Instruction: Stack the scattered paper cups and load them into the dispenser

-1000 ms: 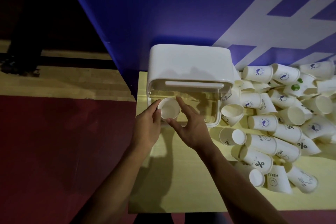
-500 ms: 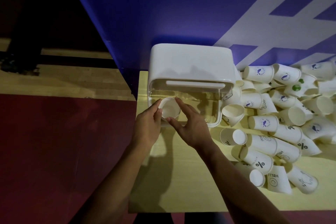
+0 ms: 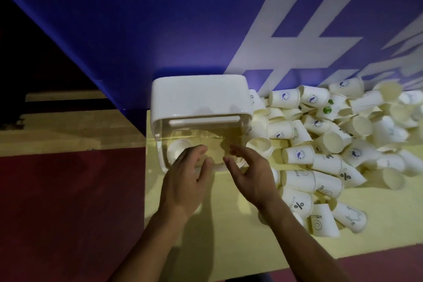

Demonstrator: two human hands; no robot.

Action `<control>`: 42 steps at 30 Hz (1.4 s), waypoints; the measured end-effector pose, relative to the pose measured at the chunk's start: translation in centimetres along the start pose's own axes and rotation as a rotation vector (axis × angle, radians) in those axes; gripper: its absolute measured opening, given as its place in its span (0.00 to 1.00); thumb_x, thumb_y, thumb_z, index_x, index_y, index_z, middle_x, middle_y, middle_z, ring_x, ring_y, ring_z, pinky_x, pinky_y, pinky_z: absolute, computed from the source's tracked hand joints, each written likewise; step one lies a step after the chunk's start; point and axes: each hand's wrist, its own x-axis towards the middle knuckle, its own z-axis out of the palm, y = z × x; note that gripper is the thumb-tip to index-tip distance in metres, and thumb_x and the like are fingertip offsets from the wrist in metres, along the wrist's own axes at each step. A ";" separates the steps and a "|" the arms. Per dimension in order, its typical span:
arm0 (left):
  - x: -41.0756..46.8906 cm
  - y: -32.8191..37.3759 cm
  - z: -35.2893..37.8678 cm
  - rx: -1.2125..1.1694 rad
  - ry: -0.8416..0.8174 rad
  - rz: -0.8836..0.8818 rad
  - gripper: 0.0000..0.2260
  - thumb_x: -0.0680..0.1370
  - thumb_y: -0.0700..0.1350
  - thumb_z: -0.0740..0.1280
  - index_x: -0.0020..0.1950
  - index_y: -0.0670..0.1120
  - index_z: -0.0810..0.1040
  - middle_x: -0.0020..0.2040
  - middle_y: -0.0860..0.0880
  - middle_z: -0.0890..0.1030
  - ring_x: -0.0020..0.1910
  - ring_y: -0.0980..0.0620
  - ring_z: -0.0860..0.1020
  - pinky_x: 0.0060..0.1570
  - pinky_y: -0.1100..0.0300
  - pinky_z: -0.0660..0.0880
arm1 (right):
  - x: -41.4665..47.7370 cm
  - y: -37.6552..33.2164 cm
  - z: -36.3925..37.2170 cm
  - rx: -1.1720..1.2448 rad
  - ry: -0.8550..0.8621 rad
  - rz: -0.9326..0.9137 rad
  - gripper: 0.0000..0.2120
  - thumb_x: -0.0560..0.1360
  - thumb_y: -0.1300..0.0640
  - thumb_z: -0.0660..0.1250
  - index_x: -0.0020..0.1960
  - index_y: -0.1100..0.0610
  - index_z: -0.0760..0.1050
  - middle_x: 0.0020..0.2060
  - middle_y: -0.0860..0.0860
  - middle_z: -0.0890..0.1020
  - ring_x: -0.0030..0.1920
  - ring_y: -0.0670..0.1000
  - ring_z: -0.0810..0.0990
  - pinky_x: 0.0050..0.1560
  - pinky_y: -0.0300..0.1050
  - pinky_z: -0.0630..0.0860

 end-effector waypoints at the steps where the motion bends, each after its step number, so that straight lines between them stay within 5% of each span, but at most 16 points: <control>1: 0.4 1.5 1.0 -0.001 -0.033 0.053 0.14 0.82 0.53 0.64 0.65 0.51 0.78 0.59 0.55 0.82 0.55 0.56 0.81 0.49 0.60 0.78 | -0.2 0.7 -1.4 0.000 0.026 0.009 0.17 0.79 0.46 0.71 0.64 0.51 0.81 0.53 0.44 0.86 0.55 0.45 0.83 0.54 0.50 0.81; 6: 3.8 8.9 7.5 0.087 -0.140 0.221 0.15 0.80 0.53 0.67 0.67 0.52 0.77 0.59 0.55 0.81 0.54 0.55 0.79 0.46 0.62 0.74 | -1.1 4.6 -8.7 -0.007 0.155 0.088 0.15 0.79 0.46 0.71 0.63 0.50 0.82 0.51 0.42 0.86 0.52 0.41 0.82 0.52 0.47 0.81; 17: 11.9 20.0 23.9 0.281 -0.295 0.336 0.25 0.80 0.60 0.66 0.75 0.53 0.69 0.74 0.53 0.72 0.68 0.49 0.75 0.59 0.54 0.76 | -0.5 15.6 -20.9 -0.010 0.231 0.208 0.16 0.79 0.46 0.70 0.64 0.50 0.81 0.53 0.41 0.85 0.52 0.39 0.81 0.54 0.42 0.79; 26: 20.5 20.3 31.7 0.700 -0.247 0.357 0.35 0.72 0.51 0.76 0.75 0.47 0.66 0.73 0.45 0.71 0.71 0.44 0.69 0.70 0.49 0.67 | 4.5 22.4 -27.6 -0.005 0.177 0.226 0.17 0.78 0.46 0.71 0.65 0.51 0.81 0.54 0.44 0.86 0.53 0.43 0.82 0.54 0.46 0.81; 32: 22.7 19.4 33.3 0.959 -0.266 0.408 0.31 0.75 0.53 0.72 0.75 0.49 0.66 0.64 0.45 0.75 0.61 0.44 0.73 0.62 0.49 0.68 | 9.7 25.6 -29.7 -0.069 0.224 0.334 0.28 0.77 0.42 0.72 0.71 0.54 0.74 0.62 0.50 0.82 0.60 0.50 0.79 0.57 0.49 0.78; 36: 22.6 19.5 32.9 0.832 -0.280 0.260 0.24 0.75 0.52 0.73 0.67 0.47 0.69 0.62 0.45 0.77 0.60 0.44 0.76 0.61 0.51 0.70 | 14.3 26.4 -31.0 -0.002 0.271 0.489 0.36 0.74 0.38 0.73 0.75 0.55 0.68 0.67 0.54 0.78 0.63 0.55 0.78 0.59 0.54 0.80; 42: 17.9 20.5 29.6 0.217 -0.190 0.009 0.32 0.70 0.56 0.80 0.68 0.53 0.68 0.64 0.51 0.78 0.60 0.49 0.76 0.55 0.52 0.75 | 19.9 27.2 -30.8 0.086 0.215 0.700 0.43 0.69 0.37 0.78 0.75 0.54 0.64 0.67 0.53 0.77 0.61 0.57 0.80 0.57 0.57 0.82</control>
